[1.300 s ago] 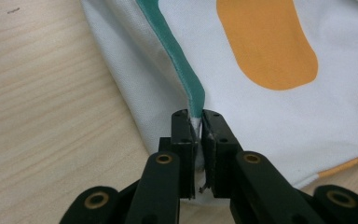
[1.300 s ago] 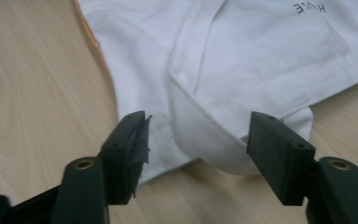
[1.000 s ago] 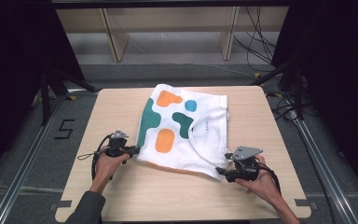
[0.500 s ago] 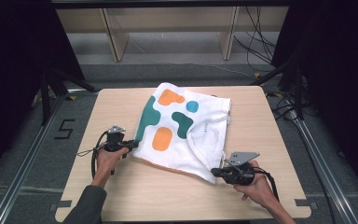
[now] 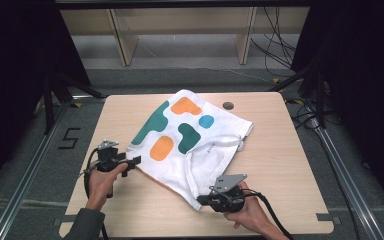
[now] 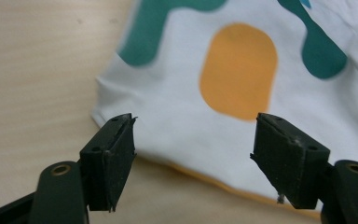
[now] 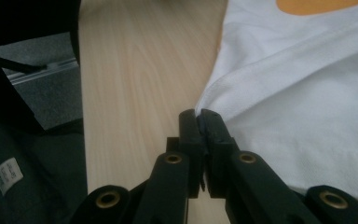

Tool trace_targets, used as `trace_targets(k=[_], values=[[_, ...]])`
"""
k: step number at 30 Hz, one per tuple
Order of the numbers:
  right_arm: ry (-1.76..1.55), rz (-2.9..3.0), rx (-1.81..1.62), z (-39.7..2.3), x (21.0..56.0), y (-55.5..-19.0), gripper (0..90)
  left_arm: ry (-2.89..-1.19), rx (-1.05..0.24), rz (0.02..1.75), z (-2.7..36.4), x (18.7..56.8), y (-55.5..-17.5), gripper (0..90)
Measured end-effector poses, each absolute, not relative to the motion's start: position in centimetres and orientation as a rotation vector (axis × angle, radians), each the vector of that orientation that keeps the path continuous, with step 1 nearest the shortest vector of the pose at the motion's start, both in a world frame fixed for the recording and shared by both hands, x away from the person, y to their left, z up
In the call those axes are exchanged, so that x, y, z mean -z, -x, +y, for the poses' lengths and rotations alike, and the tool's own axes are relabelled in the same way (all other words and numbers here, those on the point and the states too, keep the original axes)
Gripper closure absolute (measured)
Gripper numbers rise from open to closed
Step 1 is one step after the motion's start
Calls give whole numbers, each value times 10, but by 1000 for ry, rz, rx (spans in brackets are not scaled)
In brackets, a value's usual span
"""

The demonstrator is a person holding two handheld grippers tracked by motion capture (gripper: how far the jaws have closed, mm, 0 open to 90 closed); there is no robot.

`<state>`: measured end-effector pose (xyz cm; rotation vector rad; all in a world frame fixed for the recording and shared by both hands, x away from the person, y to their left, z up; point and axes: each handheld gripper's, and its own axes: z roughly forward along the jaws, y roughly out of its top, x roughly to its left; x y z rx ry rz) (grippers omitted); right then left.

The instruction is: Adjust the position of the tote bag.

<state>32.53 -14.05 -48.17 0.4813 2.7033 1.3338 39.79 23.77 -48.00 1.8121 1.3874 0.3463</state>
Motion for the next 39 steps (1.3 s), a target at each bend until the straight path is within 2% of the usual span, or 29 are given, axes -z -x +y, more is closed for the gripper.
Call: trace_targets(k=[8, 11, 12, 13, 14, 15, 16, 17, 19, 22, 23, 24, 26, 27, 28, 31, 32, 39], values=[[-383, 2769, -1354, -97, 484, -315, 883, -1875, -228, 1408, 231, 497, -381, 234], [-350, 2780, -1339, -93, 486, -313, 858, -1823, -196, 1436, 227, 501, -382, 235], [-350, 2784, -1343, -93, 485, -312, 790, -1829, -187, 1433, 225, 501, -382, 235], [-390, 2788, -1342, -95, 484, -311, 753, -1829, -187, 1433, 225, 501, -382, 235], [-390, 2788, -1342, -95, 484, -311, 753, -1826, -189, 1428, 223, 501, -383, 235], [-371, 2781, -1345, -96, 482, -312, 695, -1834, -190, 1426, 222, 501, -383, 235], [-427, 2751, -1333, -105, 474, -313, 595, -1859, -188, 1427, 221, 501, -384, 231], [-427, 2751, -1333, -105, 474, -313, 595, -1857, -185, 1431, 220, 502, -384, 231], [-492, 2659, -1361, -126, 460, -324, 525, -1864, -180, 1441, 219, 505, -387, 217], [-563, 2593, -1366, -145, 449, -336, 518, -1813, -159, 1473, 219, 508, -391, 212], [-630, 2518, -1299, -164, 442, -352, 486, -1792, -169, 1477, 219, 508, -392, 249], [-630, 2518, -1299, -164, 442, -352, 486, -1776, -181, 1486, 219, 508, -393, 249], [-794, 2456, -1218, -194, 443, -378, 469, -1772, -179, 1490, 221, 508, -395, 264], [-794, 2456, -1218, -194, 443, -378, 469, -1772, -179, 1490, 221, 508, -395, 278], [-883, 2395, -1139, -212, 448, -395, 464, -1772, -191, 1495, 222, 509, -396, 288], [-990, 2362, -1128, -228, 453, -409, 467, -1796, -190, 1490, 223, 509, -397, 293], [-1034, 2329, -1051, -244, 457, -424, 464, -1793, -195, 1488, 222, 508, -397, 296], [-1097, 2323, -1058, -254, 468, -447, 443, -1789, -214, 1483, 221, 508, -397, 295]])
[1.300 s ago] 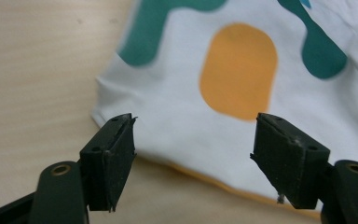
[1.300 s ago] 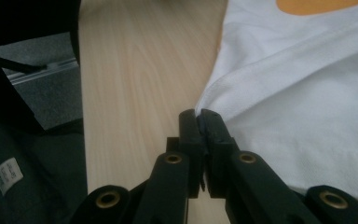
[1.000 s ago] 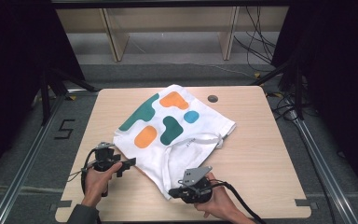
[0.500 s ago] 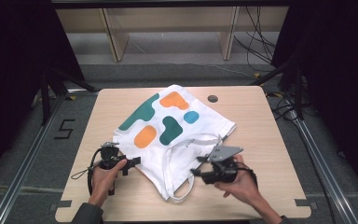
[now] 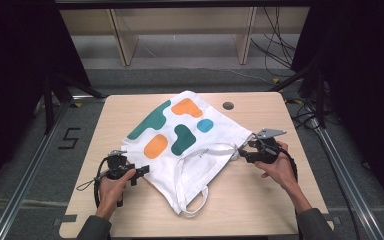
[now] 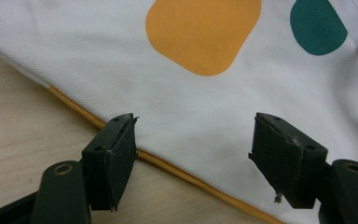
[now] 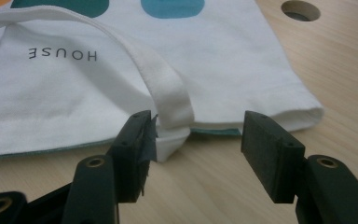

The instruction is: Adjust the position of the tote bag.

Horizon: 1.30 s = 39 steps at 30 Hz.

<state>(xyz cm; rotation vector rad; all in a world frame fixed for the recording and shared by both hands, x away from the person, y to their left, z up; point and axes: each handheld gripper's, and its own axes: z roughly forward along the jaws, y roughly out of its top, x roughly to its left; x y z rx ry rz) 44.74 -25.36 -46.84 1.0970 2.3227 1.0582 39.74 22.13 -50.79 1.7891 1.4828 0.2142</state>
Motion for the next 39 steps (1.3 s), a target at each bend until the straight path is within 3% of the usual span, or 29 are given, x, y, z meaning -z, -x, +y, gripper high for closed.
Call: trace_targets(k=[6, 10, 11, 12, 14, 15, 17, 31, 39], values=[[-1058, 2371, -1087, -232, 474, -457, 436, -1794, -211, 1479, 222, 506, -396, 293], [-1006, 2384, -1015, -225, 476, -464, 480, -1779, -217, 1478, 221, 506, -395, 285], [-983, 2402, -980, -221, 480, -469, 553, -1792, -223, 1471, 222, 504, -392, 282], [-983, 2402, -980, -221, 480, -469, 553, -1792, -223, 1471, 222, 504, -392, 276], [-894, 2398, -927, -220, 486, -472, 704, -1796, -230, 1467, 223, 502, -389, 270], [-848, 2421, -929, -222, 487, -473, 826, -1774, -245, 1463, 221, 500, -384, 255], [-862, 2427, -954, -224, 485, -468, 862, -1779, -261, 1442, 219, 495, -379, 243], [-753, 2513, -1107, -202, 461, -398, 870, -1942, -220, 1119, 171, 466, -323, 198], [-711, 2550, -1191, -192, 447, -388, 869, -2030, -253, 995, 147, 464, -308, 212]])
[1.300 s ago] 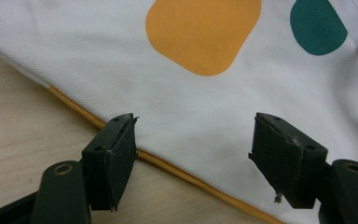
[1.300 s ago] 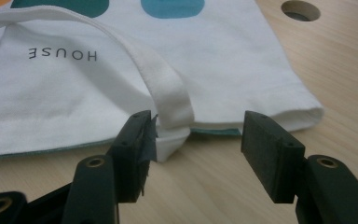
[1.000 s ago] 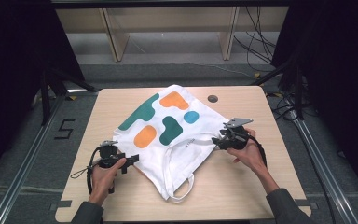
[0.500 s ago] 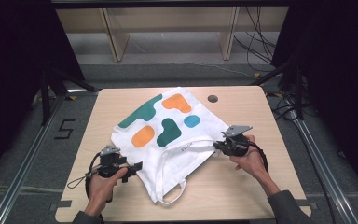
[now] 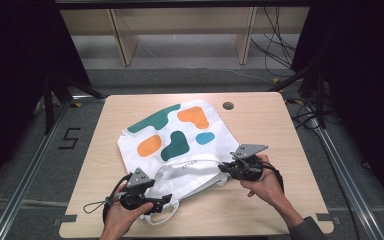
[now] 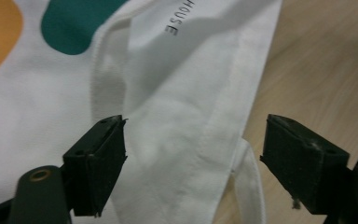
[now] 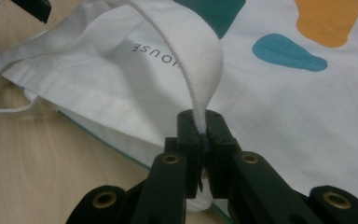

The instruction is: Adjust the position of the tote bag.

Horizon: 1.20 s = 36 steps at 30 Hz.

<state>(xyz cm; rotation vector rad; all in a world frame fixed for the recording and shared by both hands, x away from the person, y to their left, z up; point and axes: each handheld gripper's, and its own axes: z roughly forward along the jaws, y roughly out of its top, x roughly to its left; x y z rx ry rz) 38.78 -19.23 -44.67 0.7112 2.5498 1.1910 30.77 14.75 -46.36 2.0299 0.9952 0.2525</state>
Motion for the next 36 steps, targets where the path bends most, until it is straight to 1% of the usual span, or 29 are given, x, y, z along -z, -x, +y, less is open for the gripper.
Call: trace_targets(k=[3, 4, 6, 7, 9, 10, 13, 14, 17, 18, 19, 20, 22, 23, 24, 25, 26, 27, 28, 31, 32, 36], values=[[-762, 2527, -1191, -194, 445, -388, 869, -2069, -251, 965, 141, 464, -304, 228], [-764, 2521, -1239, -192, 443, -387, 870, -2133, -269, 923, 138, 466, -302, 243], [-734, 2517, -1205, -195, 440, -390, 870, -2146, -278, 931, 136, 468, -301, 249], [-753, 2515, -1208, -195, 437, -390, 870, -2184, -281, 914, 137, 470, -301, 246], [-768, 2503, -1230, -195, 433, -389, 870, -2169, -276, 937, 133, 474, -300, 243], [-732, 2483, -1241, -195, 429, -391, 870, -2213, -323, 924, 132, 478, -301, 246], [-730, 2489, -1247, -195, 426, -391, 870, -2241, -360, 922, 131, 481, -300, 258], [-713, 2507, -1268, -194, 425, -390, 870, -2253, -365, 913, 131, 482, -300, 295], [-758, 2489, -1272, -193, 427, -388, 869, -2280, -389, 887, 128, 487, -300, 340], [-713, 2503, -1260, -194, 428, -391, 869, -2333, -446, 853, 126, 490, -300, 379], [-713, 2503, -1260, -194, 428, -391, 869, -2333, -446, 853, 126, 490, -300, 405], [-714, 2504, -1257, -193, 429, -391, 869, -2356, -478, 818, 125, 490, -299, 404], [-714, 2504, -1255, -193, 429, -390, 869, -2368, -491, 796, 127, 489, -300, 421], [-723, 2510, -1260, -192, 429, -389, 868, -2356, -473, 805, 127, 489, -300, 446], [-721, 2516, -1262, -194, 429, -390, 867, -2330, -426, 789, 129, 488, -300, 545], [-719, 2497, -1239, -195, 429, -391, 866, -2330, -426, 789, 129, 488, -300, 592], [-755, 2503, -1237, -195, 429, -389, 865, -2332, -431, 770, 130, 487, -300, 658], [-755, 2503, -1237, -195, 429, -389, 865, -2321, -416, 764, 131, 486, -298, 658], [-722, 2512, -1258, -194, 431, -389, 860, -2312, -416, 746, 134, 482, -298, 762], [-740, 2498, -1236, -197, 432, -390, 856, -2305, -436, 734, 139, 477, -299, 842], [-722, 2524, -1258, -197, 434, -390, 852, -2246, -475, 745, 144, 472, -300, 868], [-739, 2539, -1257, -195, 436, -389, 828, -2241, -504, 739, 148, 467, -303, 881]])
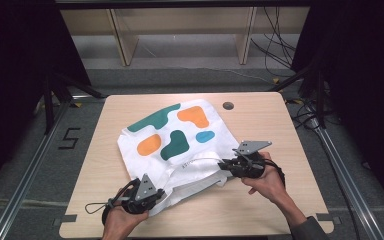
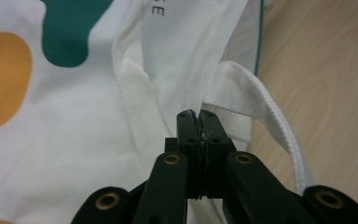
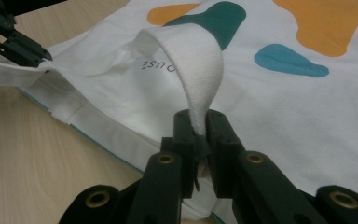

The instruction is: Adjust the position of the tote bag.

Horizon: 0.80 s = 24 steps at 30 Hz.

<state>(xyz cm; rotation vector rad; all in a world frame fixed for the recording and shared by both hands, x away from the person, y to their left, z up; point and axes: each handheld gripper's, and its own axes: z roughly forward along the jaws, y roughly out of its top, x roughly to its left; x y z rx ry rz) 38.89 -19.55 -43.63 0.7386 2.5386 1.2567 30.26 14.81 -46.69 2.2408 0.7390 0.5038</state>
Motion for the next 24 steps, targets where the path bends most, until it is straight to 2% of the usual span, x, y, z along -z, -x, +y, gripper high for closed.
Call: trace_targets(k=[3, 4, 5, 6, 7, 8, 14, 19, 20, 21, 24], values=[[-728, 2553, -1212, -198, 438, -391, 700, -2226, -464, 745, 154, 468, -308, 882], [-704, 2547, -1205, -201, 439, -389, 580, -2197, -443, 777, 158, 469, -311, 882], [-704, 2547, -1205, -201, 439, -389, 580, -2197, -443, 777, 158, 469, -311, 882], [-710, 2561, -1137, -211, 442, -387, 511, -2213, -455, 761, 161, 467, -314, 882], [-710, 2561, -1137, -211, 442, -387, 511, -2191, -440, 780, 161, 468, -313, 882], [-718, 2547, -1096, -220, 445, -386, 436, -2182, -418, 780, 162, 467, -314, 882], [-788, 2511, -935, -236, 462, -391, 355, -2183, -427, 763, 164, 467, -317, 881], [-740, 2466, -810, -232, 476, -403, 356, -2180, -413, 779, 165, 467, -316, 880], [-780, 2440, -836, -230, 479, -408, 404, -2185, -419, 762, 165, 467, -317, 880], [-780, 2440, -836, -230, 479, -408, 404, -2185, -419, 762, 165, 467, -317, 880], [-741, 2439, -860, -226, 478, -409, 657, -2165, -398, 786, 165, 467, -316, 880]])
